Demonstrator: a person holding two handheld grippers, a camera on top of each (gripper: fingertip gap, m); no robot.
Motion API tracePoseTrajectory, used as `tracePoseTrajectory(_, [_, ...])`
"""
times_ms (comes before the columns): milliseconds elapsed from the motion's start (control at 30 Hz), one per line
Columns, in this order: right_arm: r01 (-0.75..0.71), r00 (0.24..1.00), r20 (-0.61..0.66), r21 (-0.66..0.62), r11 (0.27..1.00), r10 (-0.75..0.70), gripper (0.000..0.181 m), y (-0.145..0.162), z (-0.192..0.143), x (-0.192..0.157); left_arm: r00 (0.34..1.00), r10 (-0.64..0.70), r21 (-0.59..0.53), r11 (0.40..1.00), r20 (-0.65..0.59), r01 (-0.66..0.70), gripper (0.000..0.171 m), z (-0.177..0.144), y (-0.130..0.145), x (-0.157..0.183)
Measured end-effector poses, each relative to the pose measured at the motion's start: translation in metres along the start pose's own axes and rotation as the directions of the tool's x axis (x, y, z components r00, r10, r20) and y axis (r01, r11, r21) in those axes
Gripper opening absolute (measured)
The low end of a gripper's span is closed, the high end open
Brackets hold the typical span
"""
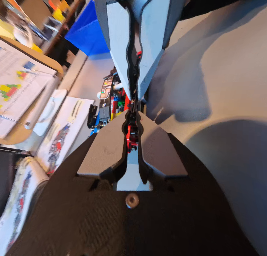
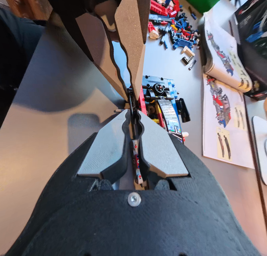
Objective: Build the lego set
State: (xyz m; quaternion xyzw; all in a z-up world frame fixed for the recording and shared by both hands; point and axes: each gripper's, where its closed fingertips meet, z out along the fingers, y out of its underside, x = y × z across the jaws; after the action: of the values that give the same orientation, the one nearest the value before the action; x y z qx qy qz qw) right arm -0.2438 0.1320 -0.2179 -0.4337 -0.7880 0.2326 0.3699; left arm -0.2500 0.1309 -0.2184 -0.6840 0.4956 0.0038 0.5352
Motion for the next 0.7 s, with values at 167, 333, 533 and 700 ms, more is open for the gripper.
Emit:
tracePoseTrajectory(167, [0.007,1.0,-0.007,0.067,0.998,-0.006,0.013,-0.001,-0.009,-0.006,0.989,0.141,0.077,0.987,0.046,-0.144,0.004,-0.002,-0.006,0.011])
tracePoseTrajectory(333, [0.005,1.0,-0.018,0.121,0.993,-0.003,0.022,-0.007,-0.009,-0.005,0.999,0.047,0.145,0.988,0.004,-0.047,0.005,-0.006,-0.011,0.009])
tracePoseTrajectory(533, [-0.014,1.0,0.014,0.165,0.986,0.012,0.02,-0.013,-0.005,-0.011,0.999,-0.011,0.211,0.977,-0.05,0.021,0.004,-0.01,-0.019,0.014])
tracePoseTrajectory(700, [-0.037,0.999,0.037,0.165,0.986,0.032,0.014,-0.011,-0.004,-0.012,0.999,-0.005,0.228,0.974,-0.04,0.014,0.004,-0.011,-0.022,0.013])
